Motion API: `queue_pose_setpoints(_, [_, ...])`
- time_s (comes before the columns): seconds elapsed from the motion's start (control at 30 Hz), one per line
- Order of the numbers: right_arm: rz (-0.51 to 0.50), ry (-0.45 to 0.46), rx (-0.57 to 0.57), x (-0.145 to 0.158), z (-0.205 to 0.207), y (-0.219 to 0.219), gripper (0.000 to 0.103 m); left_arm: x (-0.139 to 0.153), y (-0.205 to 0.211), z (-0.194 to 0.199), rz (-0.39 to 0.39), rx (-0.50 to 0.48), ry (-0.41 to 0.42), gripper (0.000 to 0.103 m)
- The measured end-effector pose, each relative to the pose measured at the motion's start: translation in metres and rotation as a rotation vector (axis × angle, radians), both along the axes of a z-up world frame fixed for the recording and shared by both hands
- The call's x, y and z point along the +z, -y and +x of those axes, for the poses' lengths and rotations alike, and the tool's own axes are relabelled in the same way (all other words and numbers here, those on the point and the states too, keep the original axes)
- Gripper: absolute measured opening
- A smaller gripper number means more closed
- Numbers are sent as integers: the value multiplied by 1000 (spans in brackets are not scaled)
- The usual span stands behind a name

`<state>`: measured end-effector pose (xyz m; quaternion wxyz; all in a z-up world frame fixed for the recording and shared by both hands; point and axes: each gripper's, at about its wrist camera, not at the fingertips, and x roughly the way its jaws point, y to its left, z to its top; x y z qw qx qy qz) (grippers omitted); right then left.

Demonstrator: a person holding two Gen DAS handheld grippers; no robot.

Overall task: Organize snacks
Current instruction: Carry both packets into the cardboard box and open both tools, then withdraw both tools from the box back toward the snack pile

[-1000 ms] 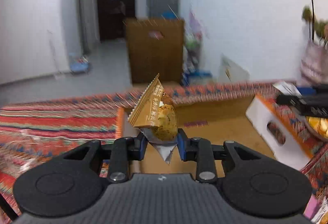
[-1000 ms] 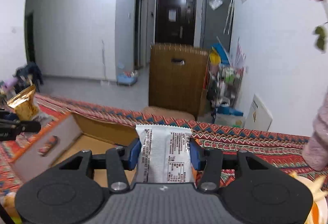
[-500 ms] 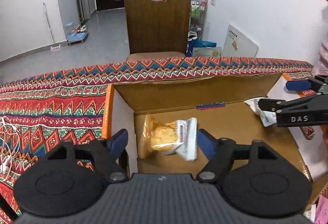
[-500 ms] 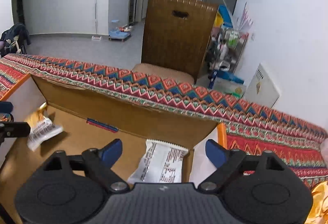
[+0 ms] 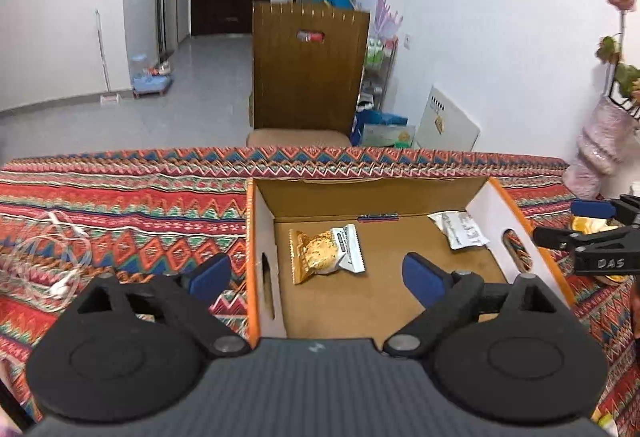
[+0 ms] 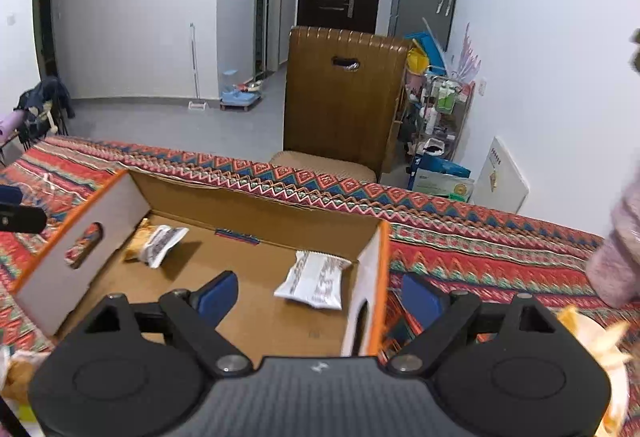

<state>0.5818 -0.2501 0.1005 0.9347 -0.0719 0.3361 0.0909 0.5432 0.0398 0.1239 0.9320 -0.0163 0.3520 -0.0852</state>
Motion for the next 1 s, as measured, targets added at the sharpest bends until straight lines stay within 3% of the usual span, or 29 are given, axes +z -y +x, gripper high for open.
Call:
queue_pose_setpoints(0.1, [34, 13, -6, 18, -34, 8, 91, 17, 1, -34, 5, -5, 41, 102])
queue_pose_setpoints(0.2, [65, 47, 15, 35, -75, 11, 100, 35, 3, -74, 17, -14, 115, 103])
queue_pose_setpoints(0.33, [79, 94, 25, 50, -127, 11, 100, 49, 2, -123, -1, -17, 170, 103])
queue_pose_setpoints(0.57, [164, 177, 71, 58, -227, 16, 103, 40, -2, -203, -7, 11, 242, 103])
queue_pose_setpoints(0.8, [80, 300, 30, 23, -306, 18, 103, 6, -2, -282, -26, 49, 287, 103])
queue_pose_setpoints(1.0, [106, 343, 10, -24, -363, 21, 103, -28, -3, -339, -62, 127, 300, 103])
